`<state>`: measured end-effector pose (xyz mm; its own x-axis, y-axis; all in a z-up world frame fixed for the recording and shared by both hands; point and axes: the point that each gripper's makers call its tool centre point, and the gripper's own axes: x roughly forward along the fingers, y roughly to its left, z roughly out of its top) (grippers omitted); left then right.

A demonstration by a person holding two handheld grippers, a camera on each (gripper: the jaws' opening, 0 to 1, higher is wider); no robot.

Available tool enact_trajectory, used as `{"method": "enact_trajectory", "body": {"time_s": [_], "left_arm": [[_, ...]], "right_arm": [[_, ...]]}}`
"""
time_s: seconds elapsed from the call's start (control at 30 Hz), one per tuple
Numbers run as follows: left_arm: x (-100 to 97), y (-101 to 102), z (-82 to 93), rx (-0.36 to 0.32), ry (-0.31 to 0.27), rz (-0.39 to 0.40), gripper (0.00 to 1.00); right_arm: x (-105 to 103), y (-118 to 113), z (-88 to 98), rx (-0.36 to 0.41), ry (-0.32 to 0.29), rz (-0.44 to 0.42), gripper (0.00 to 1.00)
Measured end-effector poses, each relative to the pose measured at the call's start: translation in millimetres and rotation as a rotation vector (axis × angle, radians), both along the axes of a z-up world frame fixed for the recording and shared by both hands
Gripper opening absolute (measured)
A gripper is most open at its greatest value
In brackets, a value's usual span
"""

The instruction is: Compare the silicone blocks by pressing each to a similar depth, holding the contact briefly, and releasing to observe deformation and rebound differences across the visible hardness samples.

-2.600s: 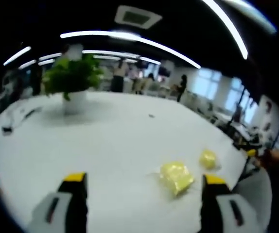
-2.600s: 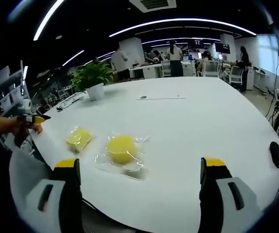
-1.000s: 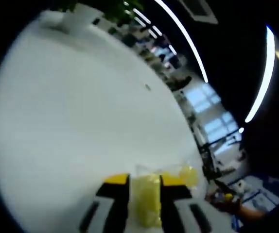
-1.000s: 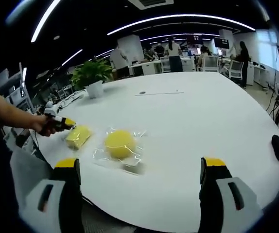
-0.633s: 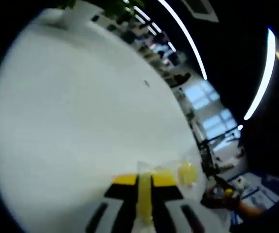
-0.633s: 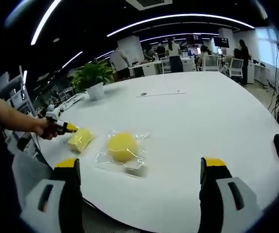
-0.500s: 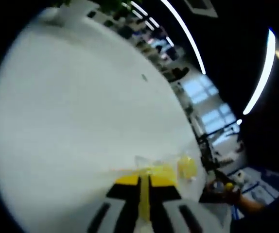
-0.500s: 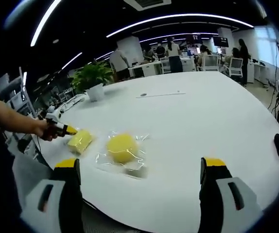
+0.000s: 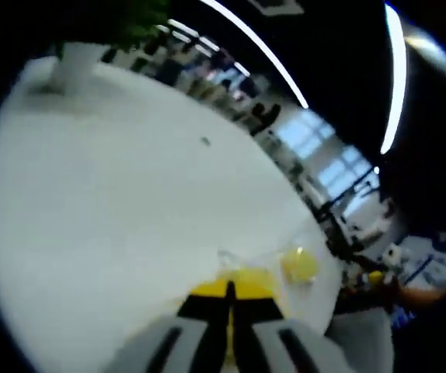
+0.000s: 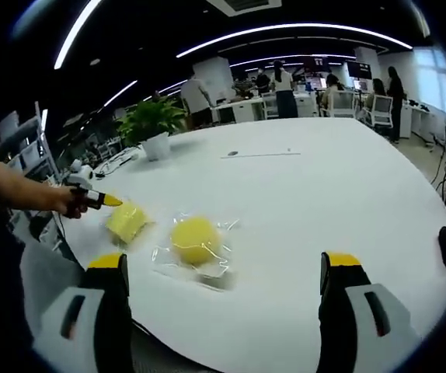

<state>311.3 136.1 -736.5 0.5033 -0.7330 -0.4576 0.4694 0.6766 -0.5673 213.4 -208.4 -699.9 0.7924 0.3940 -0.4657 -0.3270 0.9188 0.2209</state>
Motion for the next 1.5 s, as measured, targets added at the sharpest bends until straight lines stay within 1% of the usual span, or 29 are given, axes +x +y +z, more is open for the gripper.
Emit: {"method": "enact_trajectory", "body": {"time_s": [0.03, 0.07, 0.1, 0.17, 0.23, 0.27, 0.3, 0.33, 0.4, 0.47, 0.5, 0.53, 0.6, 0.73, 0.77, 0.8, 0.83, 0.9, 0.93, 1.03, 1.1, 1.17, 1.2, 1.3, 1.37, 1.43, 1.5], "left_arm": [[8.0, 6, -2.6, 0.009, -0.028, -0.001, 0.0], [7.2, 6, 3.2, 0.016, -0.057, -0.004, 0.0], [6.0, 5, 6.0, 0.019, -0.063, -0.003, 0.0], [5.2, 5, 11.7, 0.046, -0.105, -0.009, 0.0], [3.9, 5, 17.1, 0.067, -0.134, -0.004, 0.0], [4.4, 6, 19.2, 0.079, -0.156, -0.002, 0.0], [5.6, 9, 23.1, 0.102, -0.19, 0.007, 0.0], [2.3, 8, 26.5, 0.094, -0.182, 0.012, 0.0], [1.5, 9, 30.1, 0.104, -0.19, 0.023, 0.0], [2.3, 13, 35.9, 0.135, -0.232, 0.038, 0.0], [0.0, 11, 40.4, 0.128, -0.236, 0.038, 0.0], [-0.1, 11, 45.3, 0.126, -0.255, 0.028, 0.0], [0.5, 13, 54.9, 0.144, -0.294, 0.012, 0.0], [3.6, 19, 69.2, 0.167, -0.328, 0.007, 0.0], [5.2, 21, 75.1, 0.171, -0.345, 0.011, 0.0], [6.3, 23, 78.0, 0.18, -0.359, 0.009, 0.0], [8.9, 26, 80.7, 0.212, -0.385, 0.005, 0.0], [8.9, 28, 85.4, 0.228, -0.395, 0.009, 0.0], [9.6, 30, 90.0, 0.24, -0.411, 0.012, 0.0], [8.5, 30, 105.9, 0.238, -0.446, 0.017, 0.0], [10.3, 32, 117.8, 0.217, -0.473, 0.021, 0.0], [12.0, 34, 127.8, 0.183, -0.481, 0.036, 0.0], [11.9, 35, 133.9, 0.154, -0.481, 0.048, 0.0], [9.2, 37, 147.2, 0.115, -0.482, 0.079, 0.0], [8.6, 39, 150.3, 0.107, -0.487, 0.08, 0.0], [9.1, 38, 149.9, 0.108, -0.488, 0.077, 0.0], [10.3, 41, 149.0, 0.104, -0.481, 0.089, 0.0]], "right_arm": [[1, 0, 0.9, -0.001, -0.002, 0.0, 0.96], [1, -1, 1.8, -0.001, -0.004, -0.001, 0.96], [1, -1, 2.1, -0.001, -0.004, -0.001, 0.96], [3, 1, 5.4, 0.005, -0.008, 0.008, 0.96], [6, 4, 10.0, -0.009, -0.022, 0.024, 0.96], [7, 5, 14.0, -0.006, -0.031, 0.025, 0.96], [8, 5, 17.0, 0.0, -0.042, 0.022, 0.96], [8, 5, 20.0, 0.004, -0.049, 0.021, 0.96], [7, 7, 21.1, -0.002, -0.057, 0.028, 0.96], [5, 8, 21.1, -0.005, -0.065, 0.033, 0.96], [4, 9, 21.1, -0.005, -0.065, 0.036, 0.96], [3, 9, 20.8, -0.009, -0.068, 0.043, 0.96], [2, 6, 20.8, -0.013, -0.069, 0.042, 0.96], [1, 5, 29.5, -0.007, -0.089, 0.029, 0.96], [1, 5, 31.0, -0.006, -0.095, 0.025, 0.96], [1, 6, 31.4, -0.005, -0.101, 0.022, 0.96], [1, 6, 31.4, -0.003, -0.102, 0.02, 0.96], [0, 8, 30.7, 0.012, -0.1, 0.013, 0.96], [0, 11, 29.8, 0.017, -0.098, 0.013, 0.96], [-1, 20, 30.3, 0.018, -0.097, 0.024, 0.96], [-1, 25, 30.9, 0.006, -0.1, 0.038, 0.96], [-1, 28, 30.4, -0.007, -0.106, 0.059, 0.96], [0, 31, 33.1, -0.019, -0.127, 0.074, 0.96], [1, 36, 33.1, -0.015, -0.116, 0.095, 0.96], [3, 37, 35.7, -0.018, -0.12, 0.105, 0.96], [6, 36, 38.4, -0.015, -0.129, 0.104, 0.96], [8, 35, 38.2, 0.003, -0.124, 0.1, 0.96]]}}
